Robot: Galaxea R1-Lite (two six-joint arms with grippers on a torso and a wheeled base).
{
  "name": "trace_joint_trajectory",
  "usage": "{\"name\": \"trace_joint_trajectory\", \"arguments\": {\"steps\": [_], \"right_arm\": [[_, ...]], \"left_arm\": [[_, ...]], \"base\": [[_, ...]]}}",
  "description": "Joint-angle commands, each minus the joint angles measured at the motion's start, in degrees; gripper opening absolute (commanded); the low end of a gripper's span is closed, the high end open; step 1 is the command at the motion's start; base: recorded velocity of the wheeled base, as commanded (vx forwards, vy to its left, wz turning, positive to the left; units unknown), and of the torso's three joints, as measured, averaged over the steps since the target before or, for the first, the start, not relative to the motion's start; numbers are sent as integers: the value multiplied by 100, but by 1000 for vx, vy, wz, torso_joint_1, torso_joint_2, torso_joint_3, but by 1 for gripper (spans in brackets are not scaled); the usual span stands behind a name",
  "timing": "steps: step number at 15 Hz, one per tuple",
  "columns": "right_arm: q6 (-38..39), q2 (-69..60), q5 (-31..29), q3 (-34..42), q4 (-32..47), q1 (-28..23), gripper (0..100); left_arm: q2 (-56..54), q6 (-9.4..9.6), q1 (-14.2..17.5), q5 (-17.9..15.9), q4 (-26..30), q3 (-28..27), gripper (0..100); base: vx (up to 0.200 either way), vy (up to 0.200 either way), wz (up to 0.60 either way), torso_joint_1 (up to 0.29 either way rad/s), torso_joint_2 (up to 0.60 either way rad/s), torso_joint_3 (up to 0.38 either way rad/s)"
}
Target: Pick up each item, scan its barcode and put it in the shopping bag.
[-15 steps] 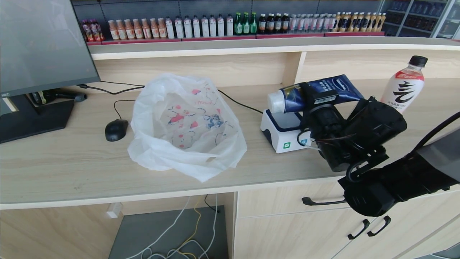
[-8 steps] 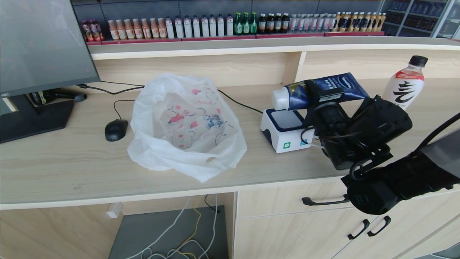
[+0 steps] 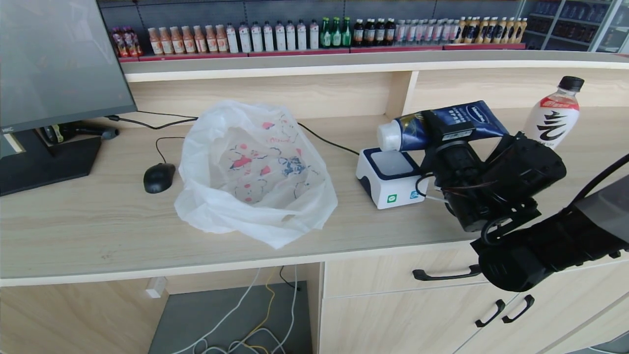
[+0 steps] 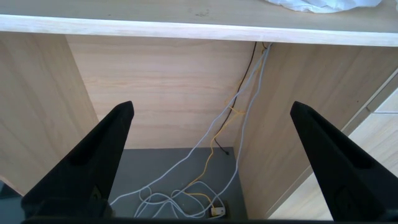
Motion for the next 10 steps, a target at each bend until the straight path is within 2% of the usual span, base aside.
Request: {"name": "trace_joint_trajectory", "arguments": {"steps": [1,10], "right_arm": [[-7,13,-6,2,21,6,0],[11,241,73,107,21,-20,0]], "left_arm": [[-2,-4,2,0,0,0,100],[-2,-4,2,0,0,0,100]], "base": [[0,0,0,0,0,0],[0,0,0,0,0,0]]}}
